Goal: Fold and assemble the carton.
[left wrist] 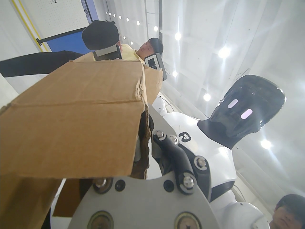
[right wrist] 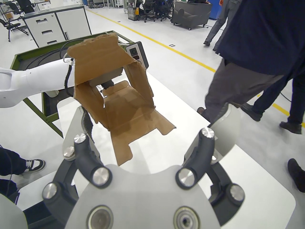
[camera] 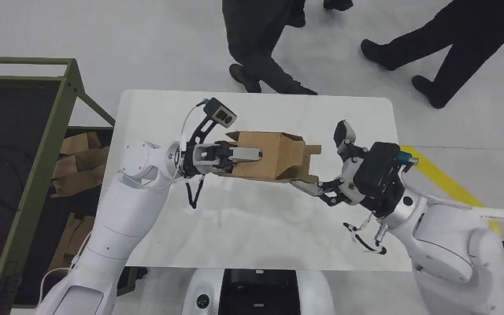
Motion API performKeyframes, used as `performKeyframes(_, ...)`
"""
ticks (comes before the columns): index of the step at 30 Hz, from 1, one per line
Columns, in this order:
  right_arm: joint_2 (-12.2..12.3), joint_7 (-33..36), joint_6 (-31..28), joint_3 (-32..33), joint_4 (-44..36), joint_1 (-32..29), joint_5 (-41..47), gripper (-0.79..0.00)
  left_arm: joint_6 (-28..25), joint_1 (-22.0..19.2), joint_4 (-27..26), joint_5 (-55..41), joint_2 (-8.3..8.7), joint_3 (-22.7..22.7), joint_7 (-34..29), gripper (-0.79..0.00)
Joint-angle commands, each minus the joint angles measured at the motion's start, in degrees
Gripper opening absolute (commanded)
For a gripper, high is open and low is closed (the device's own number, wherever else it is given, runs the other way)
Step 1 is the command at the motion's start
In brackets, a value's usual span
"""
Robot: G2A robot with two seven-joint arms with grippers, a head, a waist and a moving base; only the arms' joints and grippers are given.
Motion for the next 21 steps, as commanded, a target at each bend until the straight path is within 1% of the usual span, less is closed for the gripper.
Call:
performKeyframes(1, 0.04, 0.04, 0.26, -0.19, 0.00, 0.34, -1.34, 0.000, 0.35, -0.07, 0.13, -0.28, -0.01, 0.10, -0.24, -0.785)
performKeyframes(7, 0.11, 0.32, 1.30, -1.45, 0.00, 1.07, -3.17, 0.000, 0.83, -0.39, 0.27, -0.28, -0.04, 0.51, -0.88, -0.785)
performKeyframes(10, 0.14, 0.30, 1.82, -1.83, 0.00, 1.40, -3.93, -0.018, 1.12, -0.54, 0.29, -0.26, -0.06, 0.79, -1.17, -0.785)
performKeyframes(15, 0.17, 0.30, 2.80, -2.72, 0.00, 1.88, -5.62, 0.000, 1.35, -0.75, 0.39, 0.06, -0.09, 1.19, -1.38, -0.785)
performKeyframes(21, 0.25, 0.91, 2.43, -4.06, 0.00, 2.56, -6.28, 0.000, 1.05, -0.90, 0.41, 0.18, -0.13, 1.29, -1.07, -0.785)
